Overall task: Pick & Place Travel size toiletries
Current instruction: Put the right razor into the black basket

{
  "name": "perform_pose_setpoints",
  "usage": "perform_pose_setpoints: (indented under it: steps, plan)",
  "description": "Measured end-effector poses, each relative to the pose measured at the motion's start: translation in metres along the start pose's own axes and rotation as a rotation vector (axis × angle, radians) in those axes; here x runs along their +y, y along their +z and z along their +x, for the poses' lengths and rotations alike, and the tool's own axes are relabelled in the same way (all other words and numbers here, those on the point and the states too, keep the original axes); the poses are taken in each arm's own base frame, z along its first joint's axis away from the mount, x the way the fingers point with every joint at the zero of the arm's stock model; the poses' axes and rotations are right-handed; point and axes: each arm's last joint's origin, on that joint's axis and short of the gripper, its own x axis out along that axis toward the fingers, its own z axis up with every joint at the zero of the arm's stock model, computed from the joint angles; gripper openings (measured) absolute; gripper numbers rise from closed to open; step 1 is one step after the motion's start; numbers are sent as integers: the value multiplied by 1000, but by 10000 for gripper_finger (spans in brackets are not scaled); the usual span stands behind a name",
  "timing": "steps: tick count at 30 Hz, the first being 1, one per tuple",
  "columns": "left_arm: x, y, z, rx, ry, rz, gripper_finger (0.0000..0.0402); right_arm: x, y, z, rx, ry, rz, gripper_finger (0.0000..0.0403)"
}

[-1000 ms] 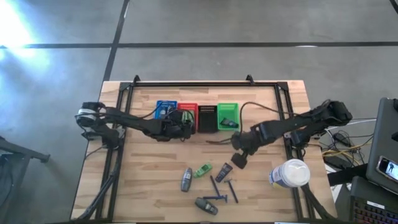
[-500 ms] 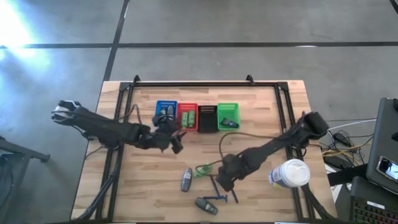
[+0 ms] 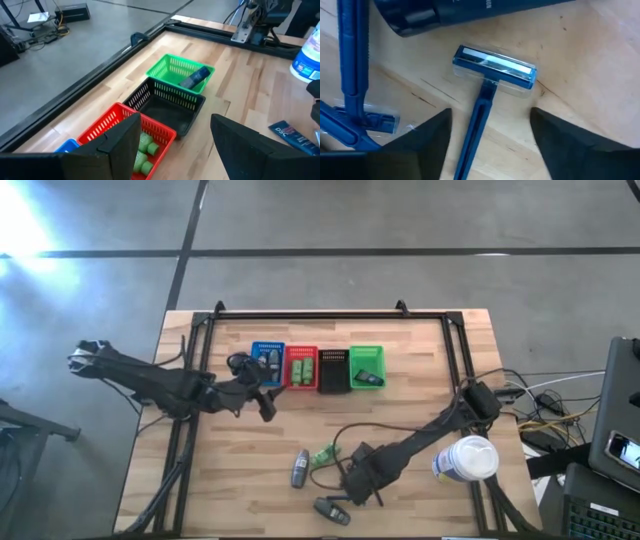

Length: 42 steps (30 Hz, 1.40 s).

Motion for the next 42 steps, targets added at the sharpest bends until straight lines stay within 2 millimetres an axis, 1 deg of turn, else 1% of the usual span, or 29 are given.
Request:
perform_pose_setpoints:
  steps: [2,5,10,11,12,15,16,18,20,21,23,25,26,28,30,32,34,37,39,42]
  plan:
    - [1,0,0,3,0,7,246,0,1,4,0,-12,-24,219]
    - [0,-1,0,16,-10,14,246,-1,1,4,2,-22,-60,154]
    - [1,-5,0,48,-17,38,246,-6,0,-1,-13,-50,-144,42]
    - [1,-6,0,58,-14,47,246,-8,1,-2,-14,-68,-158,28]
    - [2,-7,0,67,-9,56,245,-11,2,-4,-14,-83,-167,24]
    - [3,-9,0,87,0,76,245,-18,8,-18,-18,-80,-181,23]
    - [3,-9,-1,87,0,76,245,-19,11,-28,-26,-43,-174,23]
    - [4,-9,-1,89,1,81,245,-25,19,-57,-70,39,-141,22]
    - [4,-9,-2,87,0,81,245,-37,33,-88,-140,118,-73,21]
    - [4,-9,-2,88,1,83,245,-44,43,-101,-184,156,-30,21]
    - [5,-8,-2,84,3,81,245,-62,69,-122,-273,222,75,21]
    - [5,-8,-2,84,3,87,245,-82,104,-138,-351,325,171,20]
    - [5,-8,-2,85,1,89,245,-92,121,-142,-387,380,203,20]
    - [4,-10,-2,104,-21,106,245,-108,156,-143,-440,478,255,23]
    - [2,-15,-1,146,-98,123,245,-122,186,-135,-455,527,291,25]
    - [0,-24,1,206,-192,122,245,-132,206,-128,-454,531,318,27]
    - [-2,-33,4,261,-259,72,246,-137,221,-122,-460,510,344,28]
    - [-4,-48,8,321,-310,-50,245,-138,237,-116,-477,468,325,42]
    - [-7,-57,12,342,-344,-141,246,-136,248,-113,-487,457,309,62]
    - [-13,-67,21,346,-384,-296,246,-137,260,-105,-469,425,304,102]
